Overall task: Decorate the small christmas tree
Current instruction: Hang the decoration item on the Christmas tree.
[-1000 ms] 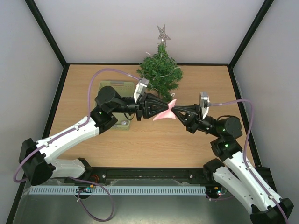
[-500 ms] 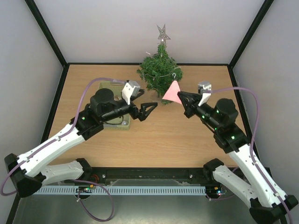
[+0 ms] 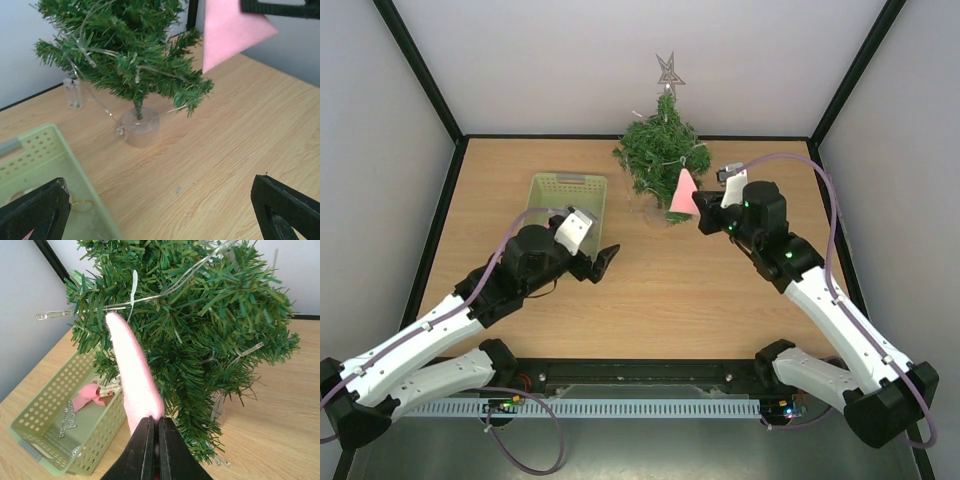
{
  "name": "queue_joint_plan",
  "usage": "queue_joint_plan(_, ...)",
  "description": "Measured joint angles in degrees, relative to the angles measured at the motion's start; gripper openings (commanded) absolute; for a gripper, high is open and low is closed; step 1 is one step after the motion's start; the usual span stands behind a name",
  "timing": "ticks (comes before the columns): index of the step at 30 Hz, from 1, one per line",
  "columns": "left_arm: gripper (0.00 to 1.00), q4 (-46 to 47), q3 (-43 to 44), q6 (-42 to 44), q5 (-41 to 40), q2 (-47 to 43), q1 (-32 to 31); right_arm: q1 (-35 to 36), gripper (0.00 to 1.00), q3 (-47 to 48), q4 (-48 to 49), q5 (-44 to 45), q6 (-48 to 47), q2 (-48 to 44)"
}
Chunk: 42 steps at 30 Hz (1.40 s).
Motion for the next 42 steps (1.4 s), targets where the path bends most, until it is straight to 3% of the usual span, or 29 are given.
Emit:
queue_joint_plan(13,1.00,-1.36,-0.44,2.51,-2.43,-2.38,0.00,5.42,0.02,4.96,-0.50,5.03,-0.04,6.88)
queue_joint_plan(22,1.00,-1.40,-0.44,2.82,-2.49,-3.19,0.00,5.55,0.02,6.08,-3.21,9.79,-1.40,8.15)
queue_joint_plan(42,1.00,-1.84,-0.44,3.43,-3.76,-3.21,0.00,5.55,0.02,6.38,-6.86,9.57,-3.13,8.26)
